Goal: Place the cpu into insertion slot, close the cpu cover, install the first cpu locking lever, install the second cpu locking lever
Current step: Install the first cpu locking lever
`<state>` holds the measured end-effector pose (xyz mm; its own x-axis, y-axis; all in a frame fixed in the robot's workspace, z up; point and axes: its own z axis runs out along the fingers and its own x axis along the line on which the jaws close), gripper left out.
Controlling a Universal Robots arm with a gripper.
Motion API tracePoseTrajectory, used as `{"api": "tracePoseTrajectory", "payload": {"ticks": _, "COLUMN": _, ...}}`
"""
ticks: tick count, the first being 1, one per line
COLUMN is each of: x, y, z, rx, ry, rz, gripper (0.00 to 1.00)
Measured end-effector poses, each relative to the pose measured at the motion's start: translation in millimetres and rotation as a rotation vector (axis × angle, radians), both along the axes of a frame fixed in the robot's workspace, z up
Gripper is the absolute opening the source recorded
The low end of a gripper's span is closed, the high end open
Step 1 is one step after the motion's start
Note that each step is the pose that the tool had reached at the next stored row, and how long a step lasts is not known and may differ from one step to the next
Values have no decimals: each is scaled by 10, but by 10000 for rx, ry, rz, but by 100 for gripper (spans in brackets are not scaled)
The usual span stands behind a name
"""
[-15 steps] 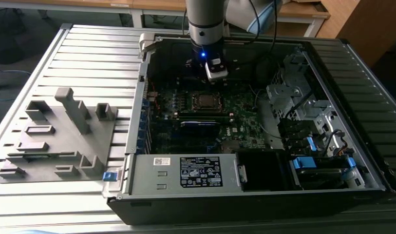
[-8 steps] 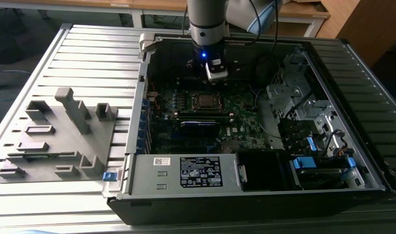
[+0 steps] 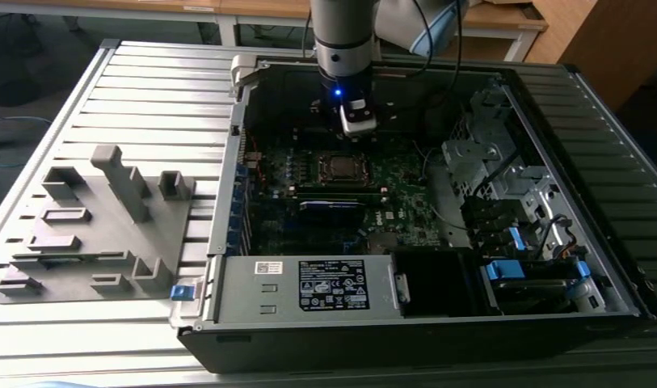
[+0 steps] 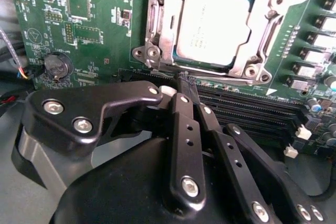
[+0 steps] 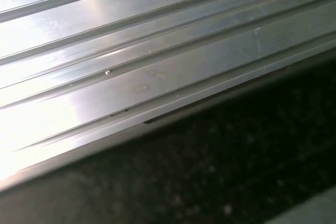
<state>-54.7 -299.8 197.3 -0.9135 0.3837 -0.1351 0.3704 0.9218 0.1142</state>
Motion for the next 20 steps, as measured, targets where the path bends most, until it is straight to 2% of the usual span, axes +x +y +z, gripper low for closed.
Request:
{"api": "tracePoseTrajectory", "payload": {"ticks": 13, "x": 0, "y": 3, "z": -24, "rx": -11, "ry": -2, "rz": -276, "gripper": 11}}
{"api": "tracePoseTrajectory", "payload": {"ticks": 18, "x": 1, "y": 3, "z": -25, "rx": 64, "ry": -5, "rz": -276, "gripper": 11}}
{"api": "tracePoseTrajectory", "payload": {"ticks": 20, "x": 0, "y": 3, "z": -25, "rx": 116, "ry": -5, "rz": -276, "gripper": 11}}
